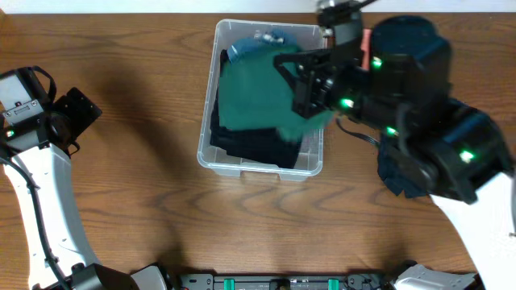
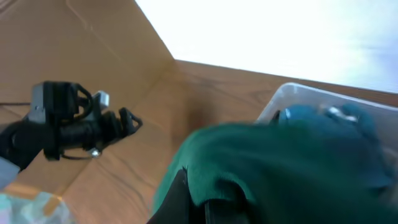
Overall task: Pack container
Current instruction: 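Lower the dark-green garment into the bin onto the black garment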
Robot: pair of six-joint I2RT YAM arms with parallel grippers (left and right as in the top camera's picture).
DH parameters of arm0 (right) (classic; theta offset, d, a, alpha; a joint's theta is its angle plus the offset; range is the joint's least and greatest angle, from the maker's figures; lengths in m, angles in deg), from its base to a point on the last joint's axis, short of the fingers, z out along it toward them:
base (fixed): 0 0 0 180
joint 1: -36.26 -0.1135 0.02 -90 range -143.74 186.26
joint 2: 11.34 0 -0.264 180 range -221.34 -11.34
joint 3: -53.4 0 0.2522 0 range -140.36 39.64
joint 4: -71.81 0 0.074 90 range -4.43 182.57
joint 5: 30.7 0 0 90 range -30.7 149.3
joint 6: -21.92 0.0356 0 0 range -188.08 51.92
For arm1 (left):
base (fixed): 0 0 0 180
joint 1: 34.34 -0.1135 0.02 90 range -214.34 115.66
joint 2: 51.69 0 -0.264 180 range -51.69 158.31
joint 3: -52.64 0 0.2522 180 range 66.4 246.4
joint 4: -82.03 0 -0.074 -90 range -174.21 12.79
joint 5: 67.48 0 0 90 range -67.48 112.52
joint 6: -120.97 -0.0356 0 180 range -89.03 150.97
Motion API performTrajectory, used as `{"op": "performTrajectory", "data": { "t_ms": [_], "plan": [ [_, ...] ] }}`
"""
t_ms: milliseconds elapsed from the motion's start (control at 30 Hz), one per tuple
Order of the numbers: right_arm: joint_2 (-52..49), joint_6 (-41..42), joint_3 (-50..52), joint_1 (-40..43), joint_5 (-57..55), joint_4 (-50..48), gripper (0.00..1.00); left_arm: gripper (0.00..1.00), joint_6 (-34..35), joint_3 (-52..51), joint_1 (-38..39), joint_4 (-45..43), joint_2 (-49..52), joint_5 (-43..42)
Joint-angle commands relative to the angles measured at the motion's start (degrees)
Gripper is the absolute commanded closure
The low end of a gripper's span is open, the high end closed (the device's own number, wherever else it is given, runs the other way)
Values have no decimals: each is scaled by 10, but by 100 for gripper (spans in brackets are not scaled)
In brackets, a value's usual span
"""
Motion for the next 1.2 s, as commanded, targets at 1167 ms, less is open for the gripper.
{"op": "performTrajectory", "data": {
  "t_ms": [1167],
  "plan": [
    [-3, 225, 357, 4, 198, -425, 99, 2, -10, 5, -3, 0, -7, 3]
  ]
}}
